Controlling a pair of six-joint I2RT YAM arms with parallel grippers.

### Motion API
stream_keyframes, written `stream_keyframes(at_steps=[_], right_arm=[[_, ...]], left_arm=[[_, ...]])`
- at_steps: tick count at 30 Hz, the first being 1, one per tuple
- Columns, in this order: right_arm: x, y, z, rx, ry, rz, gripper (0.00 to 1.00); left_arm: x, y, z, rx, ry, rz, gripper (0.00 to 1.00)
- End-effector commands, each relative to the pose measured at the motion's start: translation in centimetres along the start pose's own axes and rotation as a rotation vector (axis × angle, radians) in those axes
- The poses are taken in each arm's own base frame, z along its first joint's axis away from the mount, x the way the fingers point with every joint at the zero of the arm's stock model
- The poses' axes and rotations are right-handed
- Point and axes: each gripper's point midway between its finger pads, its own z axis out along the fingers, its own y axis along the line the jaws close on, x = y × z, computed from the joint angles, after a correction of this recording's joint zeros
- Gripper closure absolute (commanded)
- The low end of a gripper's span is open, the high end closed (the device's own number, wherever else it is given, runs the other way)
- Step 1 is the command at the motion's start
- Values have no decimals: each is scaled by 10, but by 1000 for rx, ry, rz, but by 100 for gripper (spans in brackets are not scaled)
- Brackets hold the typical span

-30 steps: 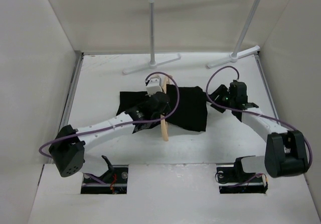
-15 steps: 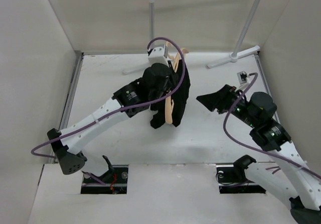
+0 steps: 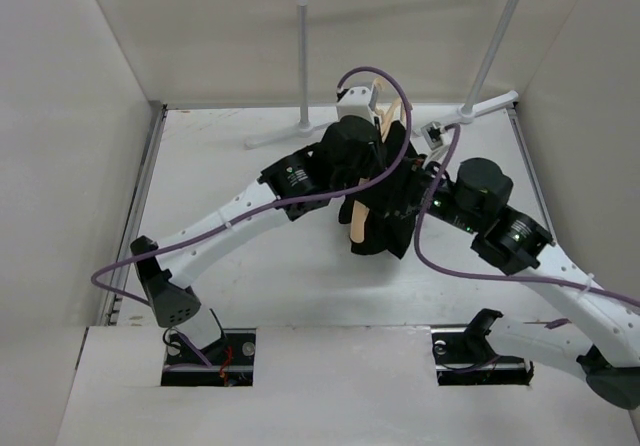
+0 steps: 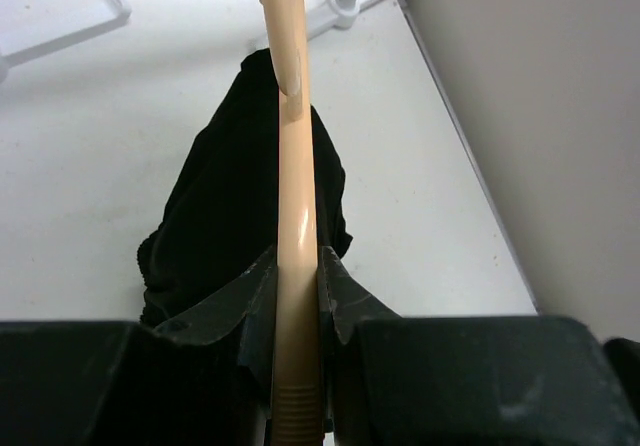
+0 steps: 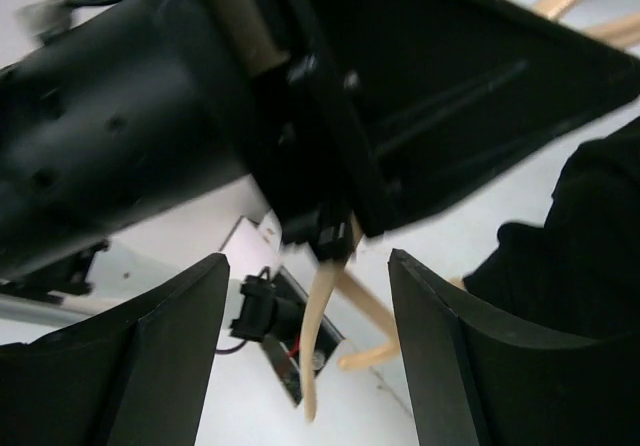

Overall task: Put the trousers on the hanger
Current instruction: Place the hanger at the clothesline.

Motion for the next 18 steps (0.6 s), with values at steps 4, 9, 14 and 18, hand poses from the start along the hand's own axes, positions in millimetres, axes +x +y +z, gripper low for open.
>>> stream_keyframes(at_steps=[4,9,14,18], right_arm=[[-2,8,17,-24,-28,-47,34],[11,5,27,-8,-26,-41,63],[5,12,21,-28,-66,-32,84],[-2,19,13,-68,-92,-10,88]], left_arm=[[-52,-29,-24,101,-141,-67,100],[-52,-31,-25,108,-143,-72,100],[-56,-20,-28,89,-155,-94,93],[-67,-5,-33,98,-190,-174,73]])
